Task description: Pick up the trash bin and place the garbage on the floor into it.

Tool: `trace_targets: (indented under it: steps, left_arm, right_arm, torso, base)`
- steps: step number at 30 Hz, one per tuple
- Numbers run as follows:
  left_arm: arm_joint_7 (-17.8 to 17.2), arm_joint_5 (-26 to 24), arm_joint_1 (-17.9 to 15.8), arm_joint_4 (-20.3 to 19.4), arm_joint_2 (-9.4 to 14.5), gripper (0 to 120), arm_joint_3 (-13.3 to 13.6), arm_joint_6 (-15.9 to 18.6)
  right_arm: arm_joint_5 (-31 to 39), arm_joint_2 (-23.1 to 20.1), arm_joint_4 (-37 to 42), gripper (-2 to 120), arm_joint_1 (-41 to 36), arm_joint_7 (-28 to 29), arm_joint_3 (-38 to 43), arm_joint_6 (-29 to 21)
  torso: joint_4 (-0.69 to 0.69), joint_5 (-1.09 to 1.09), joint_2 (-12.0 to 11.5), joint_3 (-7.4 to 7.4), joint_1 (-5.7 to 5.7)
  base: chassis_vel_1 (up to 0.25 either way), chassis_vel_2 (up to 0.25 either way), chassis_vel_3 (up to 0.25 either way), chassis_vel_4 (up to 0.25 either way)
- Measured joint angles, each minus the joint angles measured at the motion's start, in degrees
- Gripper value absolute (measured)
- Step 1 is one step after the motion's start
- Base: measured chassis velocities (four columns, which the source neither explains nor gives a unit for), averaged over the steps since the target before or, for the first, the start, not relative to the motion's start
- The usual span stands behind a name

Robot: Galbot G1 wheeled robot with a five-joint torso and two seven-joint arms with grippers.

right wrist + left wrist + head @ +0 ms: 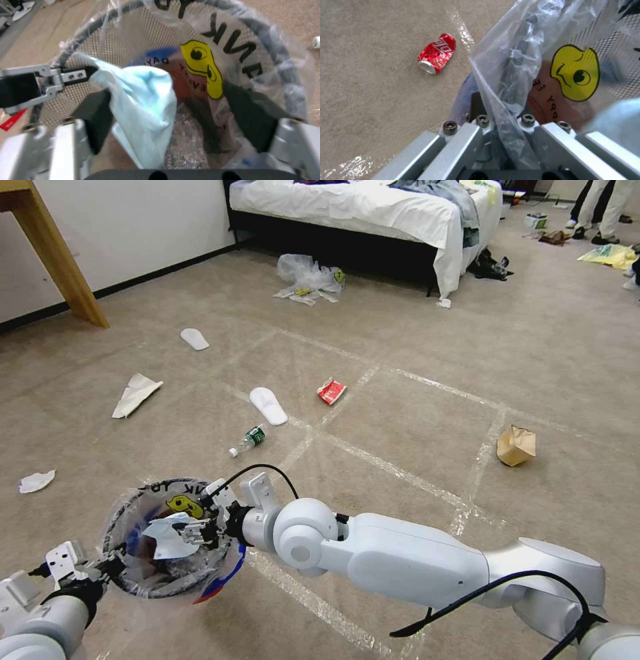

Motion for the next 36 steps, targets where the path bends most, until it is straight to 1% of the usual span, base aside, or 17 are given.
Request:
trace_targets:
  steps: [2,3,4,5,21,24,26,32,34,36]
  left_arm:
    - [0.1,0.1,0.0,0.1,0.0,1,0.0,0.0]
    - [0.1,0.1,0.0,0.1,0.0,1,0.0,0.0]
    - [0.1,0.2,0.0,0.1,0.0,1,0.1,0.0]
    - [0.1,0.3,0.0,0.1,-0.1,1,0.2,0.0]
    - [0.2,0.7,-0.1,0.2,-0.3,1,0.8,0.0]
    - [0.2,0.9,0.0,0.2,-0.3,1,0.9,0.0]
    - [0.2,0.9,0.0,0.2,-0.3,1,0.9,0.0]
    - [0.3,1.1,0.2,0.2,-0.4,1,0.9,0.0]
    - [0.3,1.2,0.2,0.2,-0.5,1,1.0,0.0]
    - [0.3,1.2,0.3,0.2,-0.5,1,1.0,0.0]
  right_arm:
    - [0.1,0.0,0.3,94,0.1,0.0,0.5,0.0]
    - [0.1,0.0,0.3,94,0.1,0.0,0.5,0.0]
    - [0.2,0.0,0.6,99,0.1,0.0,1.1,0.0]
    - [0.5,0.0,1.0,100,0.1,0.0,1.6,0.0]
    - [2.1,-0.7,2.2,100,-0.3,2.9,2.5,-1.6]
    - [3.2,-0.9,2.5,100,-0.6,3.5,3.3,-2.1]
    - [5.6,-1.1,3.0,100,-1.1,5.1,4.2,-3.4]
    - [7.7,-1.1,3.5,100,-2.2,7.5,4.8,-4.8]
    - [9.8,-1.1,4.1,100,-2.7,9.2,5.7,-6.3]
    - [10.5,-1.2,4.2,100,-2.9,9.8,6.2,-6.7]
  torso:
    - [0.00,0.00,0.0,0.00,0.00]
    - [0.00,0.00,0.0,0.00,0.00]
    - [0.00,0.00,0.0,0.00,0.00]
    - [0.00,0.00,0.0,0.00,0.00]
    - [0.00,0.00,0.0,0.00,0.00]
    - [0.00,0.00,0.0,0.00,0.00]
    - [0.00,0.00,0.0,0.00,0.00]
    - [0.00,0.00,0.0,0.00,0.00]
    - [0.00,0.00,0.0,0.00,0.00]
    - [0.00,0.00,0.0,0.00,0.00]
  base:
    - [0.000,0.000,0.000,0.000]
    - [0.000,0.000,0.000,0.000]
    - [0.000,0.000,0.000,0.000]
    - [0.000,0.000,0.000,0.000]
    - [0.000,0.000,0.000,0.000]
    - [0.000,0.000,0.000,0.000]
    - [0.000,0.000,0.000,0.000]
    - [0.000,0.000,0.000,0.000]
    - [0.000,0.000,0.000,0.000]
    - [0.000,0.000,0.000,0.000]
